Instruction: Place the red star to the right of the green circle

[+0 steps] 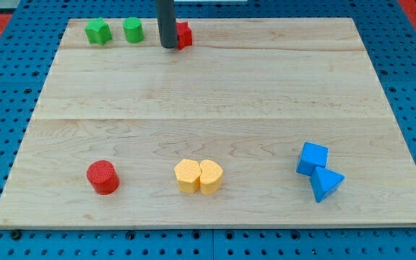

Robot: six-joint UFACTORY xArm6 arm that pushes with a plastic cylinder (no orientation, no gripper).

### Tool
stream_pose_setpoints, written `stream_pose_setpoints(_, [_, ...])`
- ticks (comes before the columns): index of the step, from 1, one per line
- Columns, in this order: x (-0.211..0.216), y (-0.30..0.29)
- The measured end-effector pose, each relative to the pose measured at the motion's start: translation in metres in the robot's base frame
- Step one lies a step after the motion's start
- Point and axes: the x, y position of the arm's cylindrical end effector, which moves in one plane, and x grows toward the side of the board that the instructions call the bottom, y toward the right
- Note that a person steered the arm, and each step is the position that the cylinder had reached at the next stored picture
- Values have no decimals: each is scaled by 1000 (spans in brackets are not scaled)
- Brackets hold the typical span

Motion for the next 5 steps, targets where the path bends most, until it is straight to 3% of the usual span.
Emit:
stream_pose_setpoints(1, [-10,8])
stream_pose_setpoints(3, [21,55])
stream_pose_setpoints(4, [1,95])
stream_pose_setpoints(5, [-15,80])
